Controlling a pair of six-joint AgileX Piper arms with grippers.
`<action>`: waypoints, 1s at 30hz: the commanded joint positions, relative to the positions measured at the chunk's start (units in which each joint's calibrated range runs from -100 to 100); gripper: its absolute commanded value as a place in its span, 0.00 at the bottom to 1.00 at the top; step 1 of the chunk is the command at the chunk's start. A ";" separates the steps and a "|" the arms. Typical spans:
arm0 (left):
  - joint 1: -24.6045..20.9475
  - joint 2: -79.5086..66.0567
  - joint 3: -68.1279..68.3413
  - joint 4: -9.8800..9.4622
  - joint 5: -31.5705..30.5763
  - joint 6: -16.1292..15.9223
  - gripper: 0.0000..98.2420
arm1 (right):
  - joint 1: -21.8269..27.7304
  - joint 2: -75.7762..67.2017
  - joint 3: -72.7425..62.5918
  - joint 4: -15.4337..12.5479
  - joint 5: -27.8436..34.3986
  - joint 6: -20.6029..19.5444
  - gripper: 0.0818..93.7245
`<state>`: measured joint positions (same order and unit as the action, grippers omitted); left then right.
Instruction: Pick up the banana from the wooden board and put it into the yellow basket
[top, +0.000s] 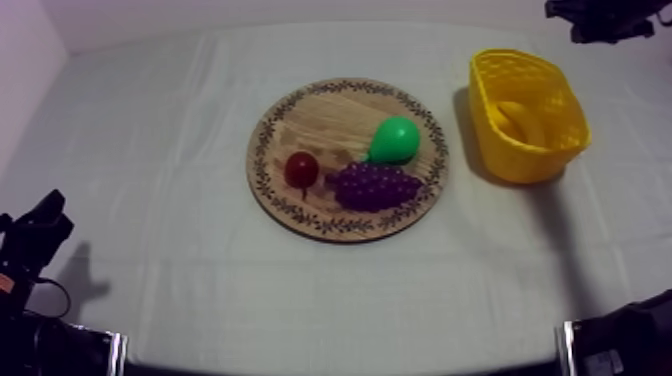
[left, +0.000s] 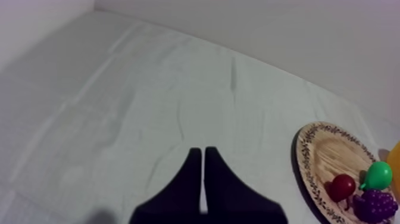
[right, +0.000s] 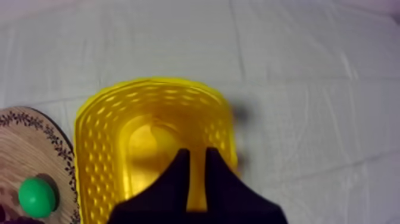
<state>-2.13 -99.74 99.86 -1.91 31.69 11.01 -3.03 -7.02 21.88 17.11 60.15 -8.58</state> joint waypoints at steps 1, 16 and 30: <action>0.00 -0.01 0.03 0.03 0.00 0.00 0.00 | 0.23 -5.19 2.49 0.18 -1.66 -0.28 0.08; 0.00 -0.01 0.03 0.03 0.00 0.00 0.00 | 4.22 -27.87 23.52 1.78 -7.80 -0.37 0.07; 0.00 -0.01 0.03 0.03 0.00 0.02 0.00 | 3.67 -46.03 41.58 -2.59 -12.82 4.54 0.07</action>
<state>-2.13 -99.74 99.86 -1.91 31.69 11.01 0.68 -50.18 61.33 15.37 47.27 -4.96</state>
